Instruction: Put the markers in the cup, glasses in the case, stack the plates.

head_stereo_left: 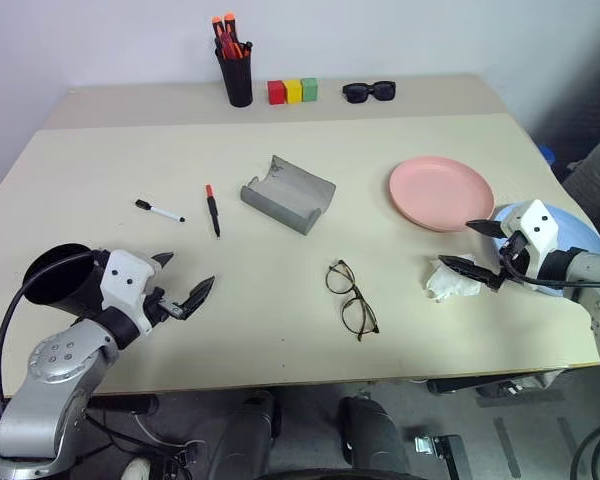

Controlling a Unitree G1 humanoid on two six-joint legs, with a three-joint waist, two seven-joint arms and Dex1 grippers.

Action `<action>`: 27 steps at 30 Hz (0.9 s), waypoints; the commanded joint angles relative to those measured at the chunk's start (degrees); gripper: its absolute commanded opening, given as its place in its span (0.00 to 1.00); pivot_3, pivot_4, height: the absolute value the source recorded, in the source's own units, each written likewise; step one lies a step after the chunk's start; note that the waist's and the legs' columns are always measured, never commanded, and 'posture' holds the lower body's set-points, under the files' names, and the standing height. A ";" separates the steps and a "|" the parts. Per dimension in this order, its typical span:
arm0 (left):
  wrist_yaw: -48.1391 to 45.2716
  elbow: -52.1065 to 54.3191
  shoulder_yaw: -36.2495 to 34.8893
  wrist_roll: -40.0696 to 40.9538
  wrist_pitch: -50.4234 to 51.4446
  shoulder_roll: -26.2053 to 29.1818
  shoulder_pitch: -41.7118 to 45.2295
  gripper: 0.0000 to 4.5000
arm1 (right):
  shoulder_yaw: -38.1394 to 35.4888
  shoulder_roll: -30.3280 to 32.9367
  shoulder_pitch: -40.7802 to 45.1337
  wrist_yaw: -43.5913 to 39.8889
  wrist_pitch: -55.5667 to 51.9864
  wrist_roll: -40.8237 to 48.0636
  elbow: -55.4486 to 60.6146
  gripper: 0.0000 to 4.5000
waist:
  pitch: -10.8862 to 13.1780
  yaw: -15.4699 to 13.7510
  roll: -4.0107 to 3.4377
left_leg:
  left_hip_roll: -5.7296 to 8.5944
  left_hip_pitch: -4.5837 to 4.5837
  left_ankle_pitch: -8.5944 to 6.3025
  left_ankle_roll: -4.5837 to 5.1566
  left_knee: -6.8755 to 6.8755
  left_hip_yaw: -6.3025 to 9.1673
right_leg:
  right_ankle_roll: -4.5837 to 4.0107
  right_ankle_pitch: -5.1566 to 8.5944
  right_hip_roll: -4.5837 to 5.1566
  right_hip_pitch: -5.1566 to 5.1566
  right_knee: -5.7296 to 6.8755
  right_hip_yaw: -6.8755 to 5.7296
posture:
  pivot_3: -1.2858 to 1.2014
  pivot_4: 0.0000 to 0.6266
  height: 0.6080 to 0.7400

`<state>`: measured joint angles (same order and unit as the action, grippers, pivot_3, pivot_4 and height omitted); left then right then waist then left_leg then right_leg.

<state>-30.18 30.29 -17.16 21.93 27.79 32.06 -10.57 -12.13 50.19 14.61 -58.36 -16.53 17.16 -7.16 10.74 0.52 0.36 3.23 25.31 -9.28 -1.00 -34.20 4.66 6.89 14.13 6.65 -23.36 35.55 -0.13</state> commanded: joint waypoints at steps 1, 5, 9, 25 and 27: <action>0.00 0.00 -0.92 -0.16 -2.44 -0.50 -0.08 0.98 | -1.56 0.98 0.12 -0.10 0.50 0.71 1.13 1.00 | 0.00 -0.03 0.00 | 0.00 0.00 0.00 0.00 0.00 0.00 | 0.00 0.00 0.00 0.00 0.00 0.00 | 0.52 0.24 1.00; 0.53 0.10 0.29 -0.60 -2.76 -0.86 0.48 0.98 | -1.46 0.55 0.20 0.51 0.65 0.65 1.81 1.00 | 0.00 -0.10 0.00 | 0.01 0.01 0.00 0.00 0.00 0.00 | 0.00 0.00 0.03 0.01 -0.01 0.00 | 0.52 0.24 1.00; 0.78 0.01 0.73 -0.68 -2.91 -0.78 0.90 0.98 | -1.16 0.20 0.18 0.96 0.42 0.75 2.67 1.00 | 0.00 -0.06 0.00 | 0.01 0.00 0.00 0.00 0.00 0.00 | 0.00 0.00 0.02 0.01 0.00 0.00 | 0.52 0.24 1.00; 12.05 1.47 7.37 -2.43 9.64 -3.85 15.71 0.98 | 3.93 -5.71 3.25 5.22 -3.64 1.91 13.68 1.00 | 0.00 -0.33 0.02 | 0.03 -0.01 0.01 0.01 -0.02 0.02 | 0.04 -0.02 -0.03 0.03 0.02 0.00 | 0.52 0.24 1.00; 17.23 -0.04 9.31 -2.85 16.95 -7.04 22.06 0.98 | 4.25 -7.39 3.06 6.77 -5.23 2.88 16.73 1.00 | 0.02 -0.88 0.07 | 0.04 0.00 0.02 0.02 -0.09 0.04 | 0.08 -0.04 -0.06 0.03 0.08 -0.01 | 0.52 0.24 1.00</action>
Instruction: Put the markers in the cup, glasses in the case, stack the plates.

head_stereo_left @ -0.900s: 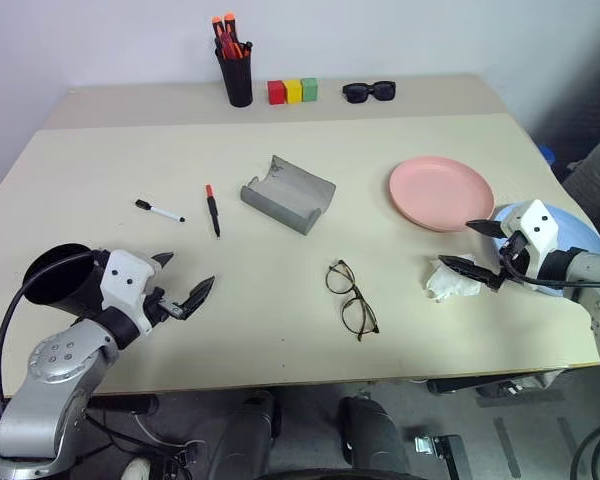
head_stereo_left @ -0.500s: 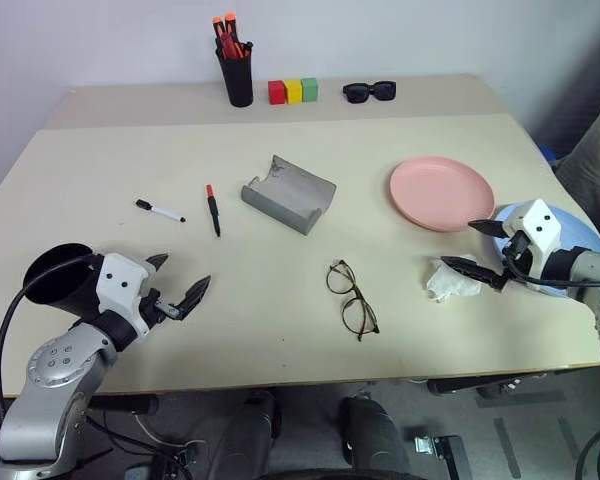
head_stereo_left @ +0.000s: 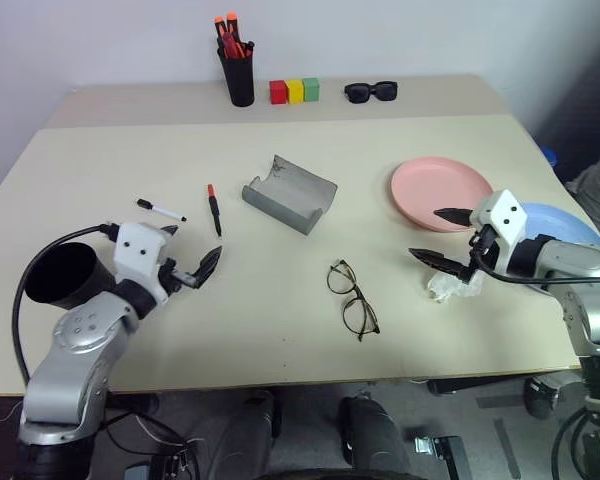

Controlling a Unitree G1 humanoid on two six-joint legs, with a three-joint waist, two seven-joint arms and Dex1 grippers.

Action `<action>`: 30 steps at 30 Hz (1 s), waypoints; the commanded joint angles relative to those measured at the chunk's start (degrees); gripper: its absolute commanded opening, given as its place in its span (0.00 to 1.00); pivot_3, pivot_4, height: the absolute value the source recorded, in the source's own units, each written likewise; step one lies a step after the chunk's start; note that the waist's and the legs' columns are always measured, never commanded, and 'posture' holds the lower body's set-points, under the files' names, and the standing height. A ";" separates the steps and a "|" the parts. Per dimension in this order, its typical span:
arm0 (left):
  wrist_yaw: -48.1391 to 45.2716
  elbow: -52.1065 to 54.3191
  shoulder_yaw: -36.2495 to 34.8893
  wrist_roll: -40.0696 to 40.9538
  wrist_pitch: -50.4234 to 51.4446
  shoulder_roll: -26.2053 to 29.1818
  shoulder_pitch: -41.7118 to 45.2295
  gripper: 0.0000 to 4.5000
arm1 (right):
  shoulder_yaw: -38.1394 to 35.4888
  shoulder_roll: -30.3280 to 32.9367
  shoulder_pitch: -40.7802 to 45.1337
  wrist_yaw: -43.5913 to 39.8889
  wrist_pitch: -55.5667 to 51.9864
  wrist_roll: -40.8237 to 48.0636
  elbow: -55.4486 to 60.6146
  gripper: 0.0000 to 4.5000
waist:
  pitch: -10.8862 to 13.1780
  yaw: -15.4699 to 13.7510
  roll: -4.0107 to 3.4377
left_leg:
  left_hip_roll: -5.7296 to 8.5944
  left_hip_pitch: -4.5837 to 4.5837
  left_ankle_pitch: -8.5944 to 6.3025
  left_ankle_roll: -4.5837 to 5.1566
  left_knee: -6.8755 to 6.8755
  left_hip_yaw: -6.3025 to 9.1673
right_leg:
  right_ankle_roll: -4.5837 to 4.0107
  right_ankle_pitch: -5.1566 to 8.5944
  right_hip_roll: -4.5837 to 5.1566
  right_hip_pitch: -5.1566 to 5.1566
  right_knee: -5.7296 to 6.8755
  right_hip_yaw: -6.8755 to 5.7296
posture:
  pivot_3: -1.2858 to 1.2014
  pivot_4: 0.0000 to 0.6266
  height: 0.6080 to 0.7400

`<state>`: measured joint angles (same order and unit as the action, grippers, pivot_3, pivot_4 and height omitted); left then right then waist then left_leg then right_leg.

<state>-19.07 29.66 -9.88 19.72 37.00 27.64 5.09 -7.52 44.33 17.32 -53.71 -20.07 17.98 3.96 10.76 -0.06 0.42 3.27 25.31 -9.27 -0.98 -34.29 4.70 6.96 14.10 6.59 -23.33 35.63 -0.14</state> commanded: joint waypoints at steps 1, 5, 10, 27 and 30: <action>7.63 0.03 2.46 -0.95 9.88 -3.70 8.44 0.98 | -0.14 -2.18 0.19 2.80 -2.30 2.25 6.69 1.00 | 0.01 -0.64 0.02 | 0.00 0.00 0.00 0.00 -0.04 0.01 | 0.05 -0.03 -0.01 0.02 0.04 0.00 | 0.52 0.24 1.00; 16.36 -4.34 2.70 -3.63 18.92 -9.39 18.75 0.98 | 2.28 -4.83 0.56 4.15 -3.48 2.28 8.91 1.00 | 0.04 -0.68 0.09 | 0.04 -0.01 0.00 0.00 -0.15 -0.01 | 0.26 -0.11 -0.02 0.04 0.14 0.00 | 0.52 0.24 1.00; 30.05 -16.21 0.14 -10.87 32.17 -17.73 34.46 0.98 | 6.74 -8.91 3.62 4.55 -3.63 2.67 10.60 1.00 | 0.12 -0.59 0.23 | 0.18 0.04 0.00 0.00 -0.43 0.00 | 0.42 -0.15 -0.14 0.07 0.39 -0.08 | 0.52 0.24 1.00; 39.72 -49.65 -14.16 -15.38 39.67 -24.60 54.30 0.98 | 17.42 -17.09 0.15 9.19 -7.95 3.06 22.35 1.00 | 0.16 -0.64 0.31 | 0.25 0.05 -0.04 -0.08 -0.48 0.05 | 0.60 -0.18 -0.13 0.05 0.48 -0.09 | 0.52 0.24 1.00; 39.12 -52.09 -15.41 -14.77 39.19 -24.80 55.25 0.98 | 17.85 -17.16 -0.40 9.67 -8.44 3.16 23.16 1.00 | 0.16 -0.66 0.31 | 0.25 0.04 -0.05 -0.09 -0.48 0.04 | 0.60 -0.18 -0.13 0.05 0.48 -0.09 | 0.52 0.24 1.00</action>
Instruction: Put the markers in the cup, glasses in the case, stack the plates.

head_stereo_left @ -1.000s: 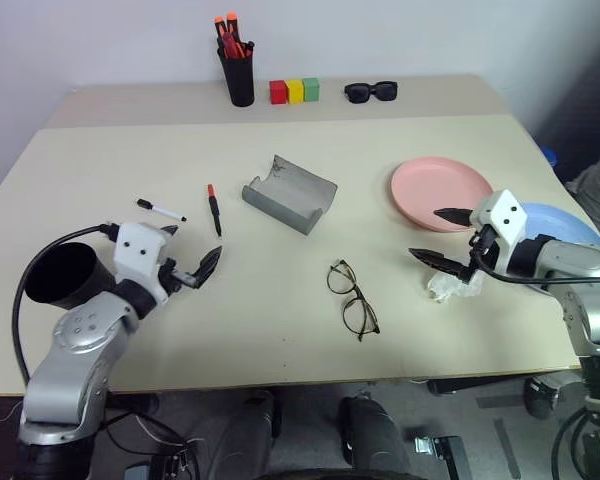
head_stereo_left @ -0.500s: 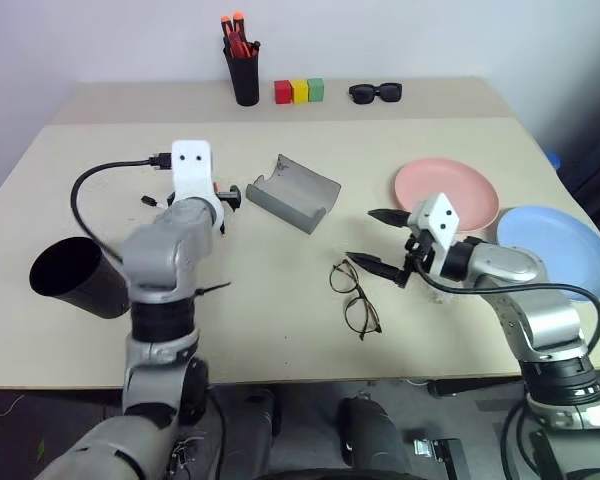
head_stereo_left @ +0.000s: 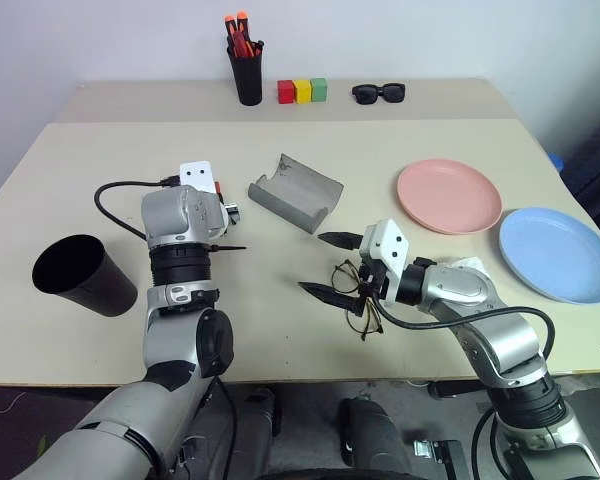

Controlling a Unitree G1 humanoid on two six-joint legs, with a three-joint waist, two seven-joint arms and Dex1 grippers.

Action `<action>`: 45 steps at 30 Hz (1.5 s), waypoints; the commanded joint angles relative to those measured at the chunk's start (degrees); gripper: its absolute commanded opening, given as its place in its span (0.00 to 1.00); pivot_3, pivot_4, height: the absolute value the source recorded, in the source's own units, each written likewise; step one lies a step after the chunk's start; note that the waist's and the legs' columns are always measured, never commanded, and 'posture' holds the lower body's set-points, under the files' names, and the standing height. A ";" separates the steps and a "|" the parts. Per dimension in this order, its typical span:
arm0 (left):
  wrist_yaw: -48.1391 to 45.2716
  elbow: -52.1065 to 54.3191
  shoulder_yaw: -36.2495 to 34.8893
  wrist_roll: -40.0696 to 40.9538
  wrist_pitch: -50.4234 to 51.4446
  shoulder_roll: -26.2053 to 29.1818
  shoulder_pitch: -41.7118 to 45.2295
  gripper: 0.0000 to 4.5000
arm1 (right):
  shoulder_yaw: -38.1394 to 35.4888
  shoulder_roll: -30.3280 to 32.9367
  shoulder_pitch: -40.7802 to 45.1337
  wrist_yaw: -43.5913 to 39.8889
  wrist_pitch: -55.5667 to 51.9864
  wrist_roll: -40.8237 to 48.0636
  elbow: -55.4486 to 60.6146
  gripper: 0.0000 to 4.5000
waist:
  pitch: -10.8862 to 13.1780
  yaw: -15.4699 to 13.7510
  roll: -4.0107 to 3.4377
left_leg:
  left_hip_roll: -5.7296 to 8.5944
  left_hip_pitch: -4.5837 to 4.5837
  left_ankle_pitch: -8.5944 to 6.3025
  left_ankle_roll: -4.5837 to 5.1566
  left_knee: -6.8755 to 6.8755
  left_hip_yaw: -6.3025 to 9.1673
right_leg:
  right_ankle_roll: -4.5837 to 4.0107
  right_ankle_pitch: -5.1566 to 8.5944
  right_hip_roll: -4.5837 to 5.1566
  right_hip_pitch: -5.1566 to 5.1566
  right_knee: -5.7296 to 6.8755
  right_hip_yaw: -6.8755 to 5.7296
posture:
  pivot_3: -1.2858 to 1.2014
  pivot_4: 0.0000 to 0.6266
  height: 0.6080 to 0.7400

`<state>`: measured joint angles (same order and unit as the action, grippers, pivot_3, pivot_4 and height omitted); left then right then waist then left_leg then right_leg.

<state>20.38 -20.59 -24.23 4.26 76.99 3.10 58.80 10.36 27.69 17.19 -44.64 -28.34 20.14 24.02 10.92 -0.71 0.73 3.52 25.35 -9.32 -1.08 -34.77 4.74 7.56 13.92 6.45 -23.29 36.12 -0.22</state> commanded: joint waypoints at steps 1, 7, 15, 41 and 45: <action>-0.65 -2.44 -0.95 0.75 -1.11 -0.21 1.79 0.98 | 0.07 -0.54 -0.37 0.70 -0.31 1.08 3.25 1.00 | 0.00 0.01 0.00 | 0.00 0.00 0.00 0.00 0.00 0.00 | 0.00 0.00 0.00 0.00 0.00 0.00 | 0.52 0.24 1.00; -1.62 -5.25 -1.75 0.93 -0.40 0.04 3.09 0.47 | 0.43 -0.83 -0.16 1.08 -0.48 1.26 3.15 1.00 | -0.01 0.01 0.00 | 0.00 -0.01 0.00 -0.01 -0.02 -0.02 | 0.00 0.00 0.00 0.02 0.00 0.00 | 0.52 0.24 1.00; 0.14 -1.04 -4.50 1.25 -4.59 -1.61 1.64 0.01 | 0.87 -1.38 0.71 0.72 -0.22 1.23 2.22 1.00 | -0.02 -0.01 0.00 | 0.00 -0.01 0.00 -0.01 -0.02 0.00 | 0.01 -0.01 0.01 0.03 0.01 0.00 | 0.52 0.24 1.00; -5.37 61.74 0.45 -6.37 -50.89 4.45 -41.72 0.01 | 0.75 -6.55 10.71 -6.84 2.62 6.22 -8.64 1.00 | -0.03 0.00 0.06 | -0.15 -0.02 -0.13 -0.08 -0.10 -0.06 | -0.15 -0.04 -0.09 0.01 -0.04 0.07 | 0.52 0.24 1.00; -2.44 65.16 0.45 -9.58 -50.62 1.84 -46.80 0.01 | 1.27 -7.26 11.86 -8.05 3.49 6.10 -10.25 1.00 | -0.04 0.08 0.06 | -0.17 -0.02 -0.13 -0.08 -0.10 -0.07 | -0.15 -0.04 -0.11 -0.01 -0.02 0.08 | 0.52 0.24 1.00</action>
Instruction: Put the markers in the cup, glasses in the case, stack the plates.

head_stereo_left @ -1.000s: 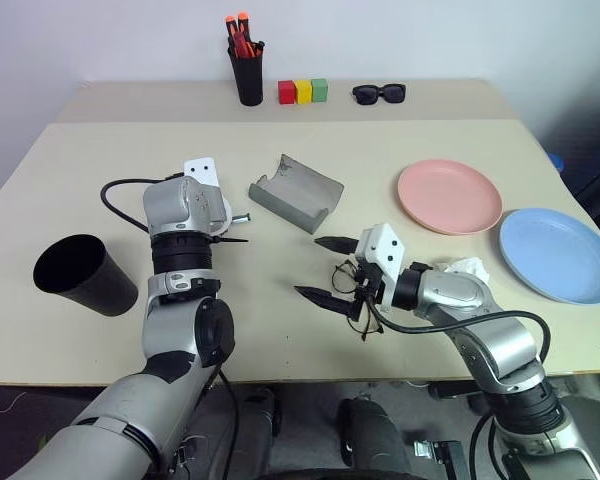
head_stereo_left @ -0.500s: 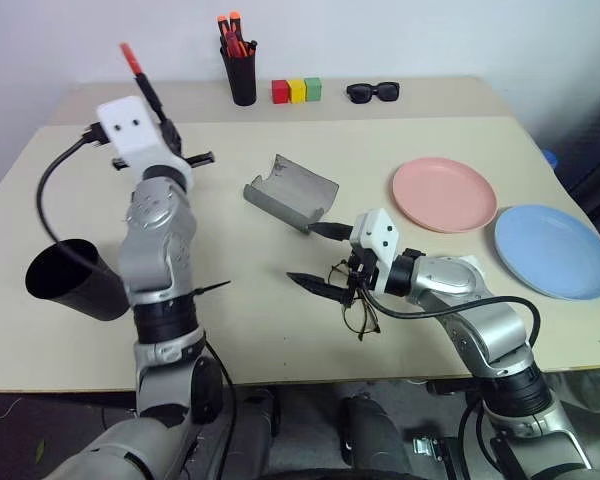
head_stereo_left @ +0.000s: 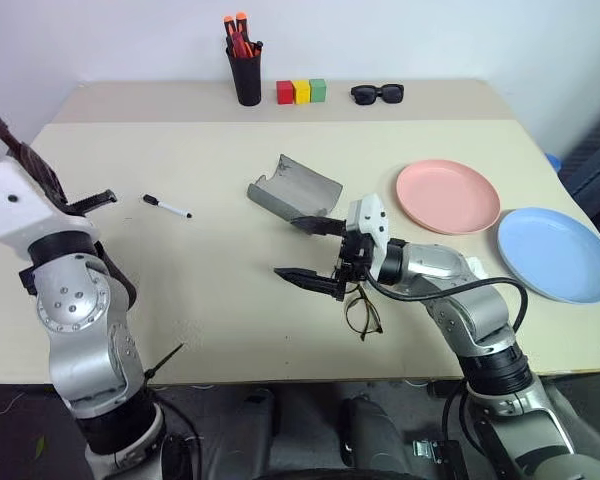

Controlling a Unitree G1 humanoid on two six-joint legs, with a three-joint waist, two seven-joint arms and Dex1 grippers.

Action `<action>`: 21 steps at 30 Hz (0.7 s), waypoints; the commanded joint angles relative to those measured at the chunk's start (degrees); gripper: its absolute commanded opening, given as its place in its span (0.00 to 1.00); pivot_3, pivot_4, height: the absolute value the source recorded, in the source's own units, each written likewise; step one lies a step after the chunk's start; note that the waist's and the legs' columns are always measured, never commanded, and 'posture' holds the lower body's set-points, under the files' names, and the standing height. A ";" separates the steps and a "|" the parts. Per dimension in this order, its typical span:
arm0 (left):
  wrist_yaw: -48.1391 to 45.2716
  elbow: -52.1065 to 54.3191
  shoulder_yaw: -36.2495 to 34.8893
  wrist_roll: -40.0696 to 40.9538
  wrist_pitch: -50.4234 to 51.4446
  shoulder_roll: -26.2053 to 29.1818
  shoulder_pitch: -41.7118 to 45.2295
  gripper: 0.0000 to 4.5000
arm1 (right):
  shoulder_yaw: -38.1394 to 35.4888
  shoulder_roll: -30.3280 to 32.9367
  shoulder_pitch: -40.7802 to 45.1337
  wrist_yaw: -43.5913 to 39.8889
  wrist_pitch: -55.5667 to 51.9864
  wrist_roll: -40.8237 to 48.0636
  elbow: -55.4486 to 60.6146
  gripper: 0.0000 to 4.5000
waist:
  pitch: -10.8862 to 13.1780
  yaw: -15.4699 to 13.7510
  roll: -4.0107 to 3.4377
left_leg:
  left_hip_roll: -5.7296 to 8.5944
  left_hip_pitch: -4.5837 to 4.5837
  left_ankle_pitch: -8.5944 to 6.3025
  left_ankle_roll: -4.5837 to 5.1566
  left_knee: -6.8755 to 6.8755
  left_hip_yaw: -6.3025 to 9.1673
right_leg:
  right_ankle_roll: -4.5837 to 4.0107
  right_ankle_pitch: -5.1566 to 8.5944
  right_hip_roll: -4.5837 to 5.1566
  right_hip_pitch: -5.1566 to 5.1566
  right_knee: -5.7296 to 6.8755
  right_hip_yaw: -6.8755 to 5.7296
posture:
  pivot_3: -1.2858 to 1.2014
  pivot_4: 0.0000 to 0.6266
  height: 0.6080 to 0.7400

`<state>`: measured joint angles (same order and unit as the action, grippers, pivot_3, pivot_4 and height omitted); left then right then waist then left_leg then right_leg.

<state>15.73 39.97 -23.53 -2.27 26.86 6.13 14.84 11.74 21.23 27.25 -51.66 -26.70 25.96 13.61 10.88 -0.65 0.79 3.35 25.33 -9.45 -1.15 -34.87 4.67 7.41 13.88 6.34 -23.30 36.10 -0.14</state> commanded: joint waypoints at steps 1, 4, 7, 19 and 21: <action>2.70 5.40 -0.15 -3.73 -0.74 -2.10 -4.62 0.01 | -0.05 -1.03 2.14 -1.29 2.03 0.40 -0.21 1.00 | -0.01 0.02 0.00 | 0.00 0.00 0.00 0.00 0.00 0.00 | 0.00 0.00 -0.02 0.00 0.00 0.00 | 0.52 0.24 1.00; 3.35 6.57 0.49 -4.97 -1.66 -4.19 -8.75 0.01 | -0.03 -1.50 2.63 -1.83 2.34 0.77 -0.79 1.00 | -0.01 0.03 0.00 | -0.02 0.00 0.00 0.00 0.00 0.01 | 0.00 0.00 -0.04 -0.01 0.00 0.01 | 0.52 0.24 1.00; 3.63 6.93 1.26 -6.25 -2.80 -5.64 -12.50 0.01 | 0.07 -1.85 2.82 -1.95 2.49 0.57 -1.08 1.00 | -0.01 -0.06 0.01 | -0.06 0.01 -0.01 -0.01 0.00 0.01 | -0.14 0.07 -0.07 -0.01 -0.01 0.01 | 0.52 0.24 1.00; 3.48 3.90 2.45 -6.06 -7.55 -8.80 -17.86 0.01 | 0.66 -2.74 2.12 -1.14 2.63 -0.18 -0.47 1.00 | -0.01 -0.05 0.01 | -0.09 0.02 -0.06 -0.07 0.01 0.01 | -0.20 0.11 -0.06 -0.03 -0.05 0.01 | 0.52 0.24 1.00; 3.55 3.64 2.50 -5.99 -7.93 -9.11 -18.00 0.01 | 0.67 -2.79 2.16 -1.09 2.68 -0.20 -0.47 1.00 | -0.01 -0.05 0.01 | -0.10 0.02 -0.06 -0.08 0.01 0.01 | -0.20 0.11 -0.06 -0.03 -0.05 0.01 | 0.52 0.24 1.00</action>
<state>19.14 42.57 -21.23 -7.64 20.65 -2.96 -2.85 12.70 19.02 28.98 -52.88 -24.90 25.48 11.84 10.87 -0.70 0.80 3.25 25.35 -9.51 -1.23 -34.86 4.68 7.21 13.99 6.28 -23.33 36.04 -0.14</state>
